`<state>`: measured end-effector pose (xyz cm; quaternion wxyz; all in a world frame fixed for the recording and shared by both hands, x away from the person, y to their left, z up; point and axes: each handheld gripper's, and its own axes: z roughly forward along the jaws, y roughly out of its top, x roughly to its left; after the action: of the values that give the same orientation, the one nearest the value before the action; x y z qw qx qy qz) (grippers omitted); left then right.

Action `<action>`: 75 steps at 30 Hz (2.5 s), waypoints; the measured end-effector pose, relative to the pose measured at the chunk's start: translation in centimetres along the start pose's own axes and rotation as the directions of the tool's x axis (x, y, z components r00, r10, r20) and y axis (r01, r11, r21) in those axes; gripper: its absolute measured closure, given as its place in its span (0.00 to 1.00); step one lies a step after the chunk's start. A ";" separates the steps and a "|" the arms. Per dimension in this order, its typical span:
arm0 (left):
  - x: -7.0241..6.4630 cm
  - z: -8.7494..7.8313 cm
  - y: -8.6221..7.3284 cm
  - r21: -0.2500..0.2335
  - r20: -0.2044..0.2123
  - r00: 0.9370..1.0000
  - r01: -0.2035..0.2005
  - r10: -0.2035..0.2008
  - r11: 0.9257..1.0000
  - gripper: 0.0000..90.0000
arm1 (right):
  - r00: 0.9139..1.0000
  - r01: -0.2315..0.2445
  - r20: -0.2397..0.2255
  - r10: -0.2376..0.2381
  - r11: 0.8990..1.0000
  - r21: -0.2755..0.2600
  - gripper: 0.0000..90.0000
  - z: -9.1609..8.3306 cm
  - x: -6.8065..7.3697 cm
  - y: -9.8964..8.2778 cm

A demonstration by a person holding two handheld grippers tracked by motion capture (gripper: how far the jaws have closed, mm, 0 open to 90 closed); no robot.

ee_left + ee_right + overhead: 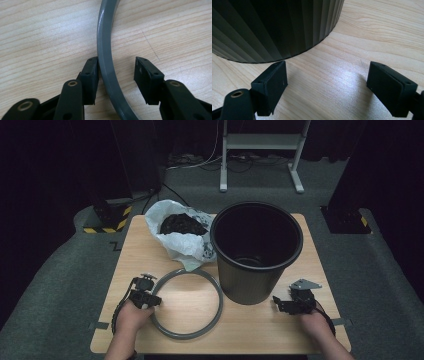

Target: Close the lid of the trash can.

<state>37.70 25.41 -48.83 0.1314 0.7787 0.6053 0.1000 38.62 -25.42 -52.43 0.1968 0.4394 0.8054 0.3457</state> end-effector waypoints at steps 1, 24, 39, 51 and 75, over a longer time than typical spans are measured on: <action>0.1 0.0 0.2 0.023 -0.005 1.000 0.000 0.000 1.000 0.62 | 1.000 -0.002 -0.001 0.002 1.000 0.001 0.18 0.0 0.0 0.0; 0.3 0.9 4.3 0.317 -0.010 1.000 0.027 -0.025 0.948 0.80 | 1.000 0.007 -0.008 -0.007 1.000 0.001 0.18 0.1 0.1 0.1; 3.1 -0.5 3.4 0.279 0.057 0.995 0.068 -0.087 0.958 0.86 | 1.000 0.011 -0.010 -0.011 1.000 0.000 0.18 0.2 0.1 0.2; 5.1 -3.1 2.7 0.237 0.082 0.986 0.122 -0.145 0.964 0.86 | 1.000 0.006 -0.010 -0.006 1.000 0.000 0.18 0.1 0.2 0.1; 8.4 -5.7 0.6 0.205 0.167 0.955 0.208 -0.244 0.956 0.85 | 1.000 0.003 -0.006 -0.003 1.000 0.002 0.18 0.2 0.3 0.2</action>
<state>38.52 33.91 -43.23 0.1261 0.7188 0.6820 -0.0474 38.71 -25.00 -52.43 0.1943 0.4374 0.8071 0.3457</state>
